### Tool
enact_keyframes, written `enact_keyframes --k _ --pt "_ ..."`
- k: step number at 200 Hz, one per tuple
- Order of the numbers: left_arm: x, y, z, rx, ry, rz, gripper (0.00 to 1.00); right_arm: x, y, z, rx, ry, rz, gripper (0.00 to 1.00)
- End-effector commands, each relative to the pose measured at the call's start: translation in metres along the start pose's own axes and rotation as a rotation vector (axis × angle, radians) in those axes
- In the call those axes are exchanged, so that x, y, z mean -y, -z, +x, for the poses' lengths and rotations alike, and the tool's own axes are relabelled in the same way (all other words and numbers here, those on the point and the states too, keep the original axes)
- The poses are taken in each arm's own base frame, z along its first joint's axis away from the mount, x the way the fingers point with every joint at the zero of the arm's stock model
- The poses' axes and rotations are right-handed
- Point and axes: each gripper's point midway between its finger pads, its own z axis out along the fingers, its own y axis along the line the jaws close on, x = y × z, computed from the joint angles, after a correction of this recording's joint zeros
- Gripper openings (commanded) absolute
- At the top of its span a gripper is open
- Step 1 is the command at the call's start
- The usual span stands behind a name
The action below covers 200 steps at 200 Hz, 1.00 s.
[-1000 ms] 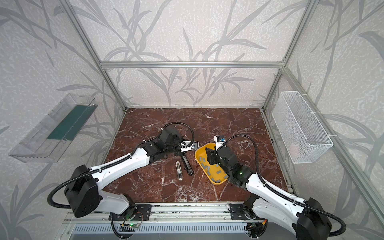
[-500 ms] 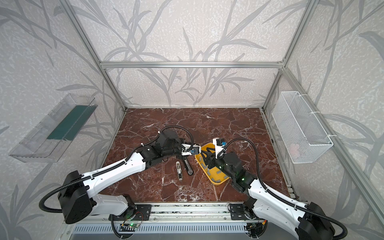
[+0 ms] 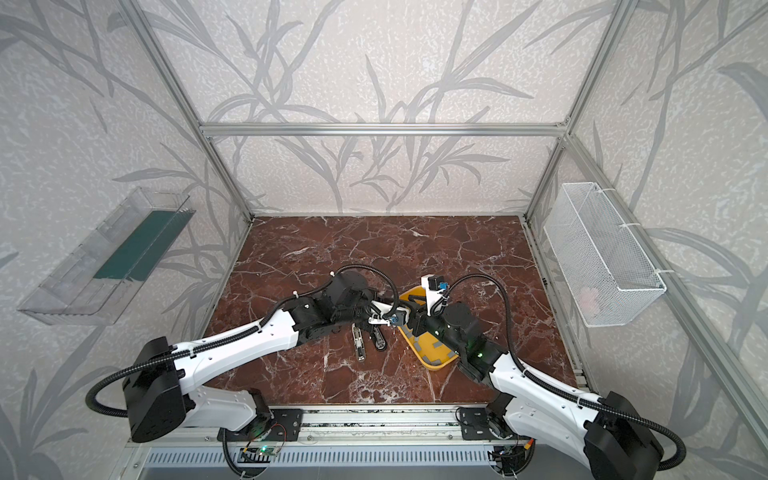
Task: Load the staples into the stapler
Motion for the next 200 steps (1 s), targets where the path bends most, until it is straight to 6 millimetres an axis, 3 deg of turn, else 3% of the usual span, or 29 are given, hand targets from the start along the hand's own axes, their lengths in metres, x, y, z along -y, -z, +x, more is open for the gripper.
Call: enact_keyframes --k 1,73,144,200 --pt "-0.014 0.005 -0.007 0.005 0.016 -0.047 0.00 0.005 -0.001 -0.006 0.020 -0.013 0.032 0.37" --pt "-0.022 0.017 -0.018 0.052 0.060 -0.072 0.00 0.016 -0.002 0.002 -0.005 -0.035 0.091 0.29" --pt "-0.024 0.038 -0.029 0.145 0.085 -0.061 0.00 0.028 -0.009 0.013 -0.049 -0.053 0.148 0.28" --pt "-0.021 0.049 -0.032 0.202 0.094 -0.046 0.00 0.026 -0.009 0.010 -0.052 -0.039 0.149 0.28"
